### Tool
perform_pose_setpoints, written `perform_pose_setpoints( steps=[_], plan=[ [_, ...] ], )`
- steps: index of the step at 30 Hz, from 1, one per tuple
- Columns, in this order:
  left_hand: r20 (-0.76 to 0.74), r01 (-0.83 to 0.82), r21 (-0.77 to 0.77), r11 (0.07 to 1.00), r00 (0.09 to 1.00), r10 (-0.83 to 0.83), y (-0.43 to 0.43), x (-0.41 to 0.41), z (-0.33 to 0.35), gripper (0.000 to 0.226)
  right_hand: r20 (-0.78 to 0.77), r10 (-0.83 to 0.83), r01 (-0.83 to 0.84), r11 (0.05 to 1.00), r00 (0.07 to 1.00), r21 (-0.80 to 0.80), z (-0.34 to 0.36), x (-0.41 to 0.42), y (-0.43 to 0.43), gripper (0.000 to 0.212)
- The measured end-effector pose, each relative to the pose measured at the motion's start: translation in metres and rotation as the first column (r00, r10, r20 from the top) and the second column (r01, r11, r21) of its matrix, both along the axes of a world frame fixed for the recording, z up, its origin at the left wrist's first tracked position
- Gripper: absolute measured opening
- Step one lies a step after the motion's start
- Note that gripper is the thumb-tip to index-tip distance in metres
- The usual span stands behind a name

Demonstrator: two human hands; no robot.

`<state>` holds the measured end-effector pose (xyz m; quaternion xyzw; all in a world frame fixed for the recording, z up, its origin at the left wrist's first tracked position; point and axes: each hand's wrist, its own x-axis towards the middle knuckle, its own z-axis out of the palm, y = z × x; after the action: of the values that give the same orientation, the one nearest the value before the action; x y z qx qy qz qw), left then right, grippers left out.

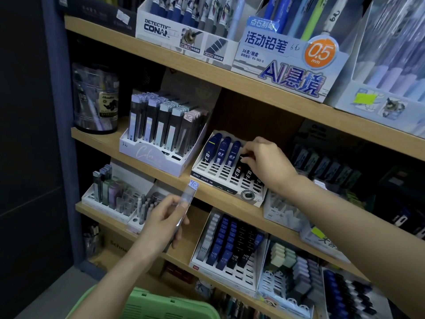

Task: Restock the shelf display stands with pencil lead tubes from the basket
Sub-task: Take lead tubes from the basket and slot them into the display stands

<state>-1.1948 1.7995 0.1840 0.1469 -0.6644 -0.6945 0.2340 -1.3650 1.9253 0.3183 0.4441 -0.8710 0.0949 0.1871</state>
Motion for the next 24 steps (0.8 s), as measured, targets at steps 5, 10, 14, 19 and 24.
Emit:
perform_pose_setpoints(
  steps=[5,10,14,19,24],
  plan=[
    [-0.073,0.022,-0.051,0.998,0.997,-0.026,0.002,0.004,0.009,0.018,-0.026,0.021,-0.022,0.999,0.999,-0.049,-0.002,0.030,-0.001,0.039],
    [-0.147,0.107,-0.093,0.990,0.982,-0.120,0.009,0.009,0.025,0.016,0.647,0.190,-0.069,0.976,0.738,-0.208,-0.016,0.086,-0.009,0.025],
    [-0.174,0.126,-0.044,0.991,0.976,-0.132,0.006,0.016,0.031,0.025,0.716,0.334,-0.056,0.922,0.613,-0.383,-0.012,0.095,-0.013,0.006],
    [-0.211,-0.022,-0.001,1.000,0.977,0.021,-0.018,0.027,0.038,0.021,0.721,0.453,0.065,0.823,0.524,-0.564,0.001,0.098,-0.019,0.006],
    [-0.237,-0.158,-0.161,0.974,0.964,0.117,-0.043,0.030,0.044,0.011,0.736,0.488,0.076,0.808,0.468,-0.584,0.000,0.106,-0.041,0.007]
  ],
)
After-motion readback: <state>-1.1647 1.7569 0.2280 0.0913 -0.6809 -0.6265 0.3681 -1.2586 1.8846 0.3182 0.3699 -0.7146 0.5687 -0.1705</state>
